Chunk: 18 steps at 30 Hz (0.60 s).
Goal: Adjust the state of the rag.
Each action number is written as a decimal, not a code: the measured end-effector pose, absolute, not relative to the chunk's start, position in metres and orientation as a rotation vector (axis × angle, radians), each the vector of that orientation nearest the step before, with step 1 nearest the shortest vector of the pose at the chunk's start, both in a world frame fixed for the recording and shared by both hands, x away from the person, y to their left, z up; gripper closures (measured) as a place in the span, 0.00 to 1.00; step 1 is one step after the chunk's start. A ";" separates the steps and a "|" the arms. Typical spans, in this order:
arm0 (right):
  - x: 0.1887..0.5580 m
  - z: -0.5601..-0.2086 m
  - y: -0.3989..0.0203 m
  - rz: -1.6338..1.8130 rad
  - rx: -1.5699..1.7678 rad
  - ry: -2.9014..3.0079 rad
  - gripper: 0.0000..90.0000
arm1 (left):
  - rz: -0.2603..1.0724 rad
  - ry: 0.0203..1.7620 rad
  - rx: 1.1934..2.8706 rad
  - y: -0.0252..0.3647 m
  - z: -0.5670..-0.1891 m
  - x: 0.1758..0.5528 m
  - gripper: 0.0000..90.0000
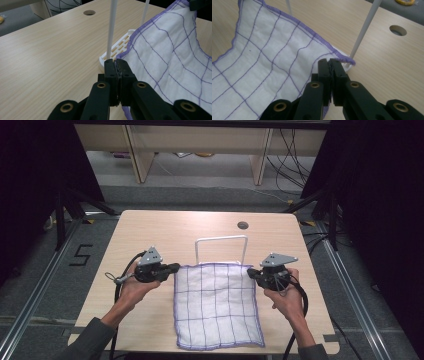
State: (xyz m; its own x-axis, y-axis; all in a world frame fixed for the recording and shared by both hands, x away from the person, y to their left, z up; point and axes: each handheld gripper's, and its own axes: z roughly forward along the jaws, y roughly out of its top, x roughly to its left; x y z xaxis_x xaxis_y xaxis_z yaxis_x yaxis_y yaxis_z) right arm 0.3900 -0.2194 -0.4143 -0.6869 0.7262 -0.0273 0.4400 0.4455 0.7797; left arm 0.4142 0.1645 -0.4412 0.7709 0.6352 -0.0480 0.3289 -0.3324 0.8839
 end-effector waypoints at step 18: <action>0.308 -0.436 -0.233 1.095 0.936 2.354 0.98 | 0.190 0.550 2.020 0.165 -0.465 0.306 0.97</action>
